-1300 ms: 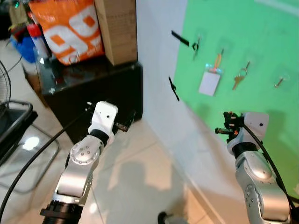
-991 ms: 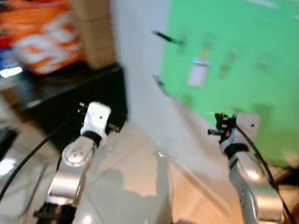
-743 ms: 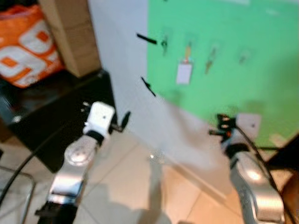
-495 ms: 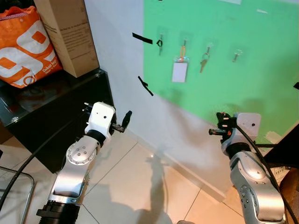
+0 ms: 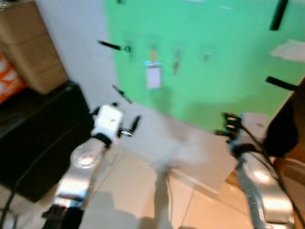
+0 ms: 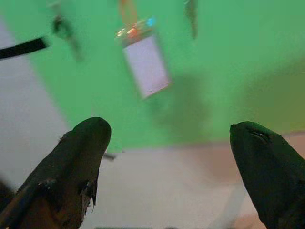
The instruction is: Hang keys on a hook
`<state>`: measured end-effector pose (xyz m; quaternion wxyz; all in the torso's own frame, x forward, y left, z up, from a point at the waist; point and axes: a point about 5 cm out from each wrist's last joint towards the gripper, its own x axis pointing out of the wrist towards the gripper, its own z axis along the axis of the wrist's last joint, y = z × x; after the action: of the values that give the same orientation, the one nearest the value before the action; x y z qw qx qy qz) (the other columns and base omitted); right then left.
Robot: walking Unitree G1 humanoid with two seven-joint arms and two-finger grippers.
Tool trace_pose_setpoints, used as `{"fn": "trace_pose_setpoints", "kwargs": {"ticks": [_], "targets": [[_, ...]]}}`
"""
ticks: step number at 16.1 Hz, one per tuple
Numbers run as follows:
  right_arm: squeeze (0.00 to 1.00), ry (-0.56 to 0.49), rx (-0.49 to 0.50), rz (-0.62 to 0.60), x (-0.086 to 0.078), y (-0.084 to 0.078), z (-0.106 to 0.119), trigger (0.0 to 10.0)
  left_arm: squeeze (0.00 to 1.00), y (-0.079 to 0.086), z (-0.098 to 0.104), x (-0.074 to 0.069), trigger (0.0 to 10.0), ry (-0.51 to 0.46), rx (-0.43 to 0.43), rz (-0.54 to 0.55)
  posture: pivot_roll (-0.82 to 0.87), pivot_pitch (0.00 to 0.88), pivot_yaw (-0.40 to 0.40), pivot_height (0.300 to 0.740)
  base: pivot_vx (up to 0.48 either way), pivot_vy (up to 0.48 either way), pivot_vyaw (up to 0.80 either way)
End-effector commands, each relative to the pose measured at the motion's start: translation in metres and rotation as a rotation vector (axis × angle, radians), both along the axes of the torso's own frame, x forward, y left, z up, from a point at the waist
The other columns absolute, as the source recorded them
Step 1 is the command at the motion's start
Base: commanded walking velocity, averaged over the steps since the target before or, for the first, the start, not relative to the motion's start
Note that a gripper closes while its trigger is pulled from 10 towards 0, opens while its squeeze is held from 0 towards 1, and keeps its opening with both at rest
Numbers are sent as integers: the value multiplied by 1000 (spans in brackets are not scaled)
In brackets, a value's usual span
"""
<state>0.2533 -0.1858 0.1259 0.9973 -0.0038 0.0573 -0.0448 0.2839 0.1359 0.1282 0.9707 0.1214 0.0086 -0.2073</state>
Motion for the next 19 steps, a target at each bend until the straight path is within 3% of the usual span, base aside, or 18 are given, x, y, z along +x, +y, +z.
{"fn": "trace_pose_setpoints", "kwargs": {"ticks": [1, 3, 12, 19], "targets": [[0, -29, 22, 39, 4, 11, 5, 10000, 0, 11, 2, 0, 10000, -4, 16, 21, -106, 0, 29, 740, 341, 0, -800], [0, -42, 21, 69, 3, 14, 6, 10000, 0, 12, 1, 0, 10000, -2, 20, 14, -105, 0, 31, 740, 341, 0, -638], [0, -72, 24, 217, 3, 26, 12, 10000, 0, 14, 2, -1, 10000, -2, 53, 0, -91, 0, 9, 740, 288, 0, 0], [0, -111, 108, 384, 14, 46, 29, 10000, 0, 10, 10, -11, 10000, 0, 108, -165, -49, 0, -18, 740, 0, 0, 0]]}}
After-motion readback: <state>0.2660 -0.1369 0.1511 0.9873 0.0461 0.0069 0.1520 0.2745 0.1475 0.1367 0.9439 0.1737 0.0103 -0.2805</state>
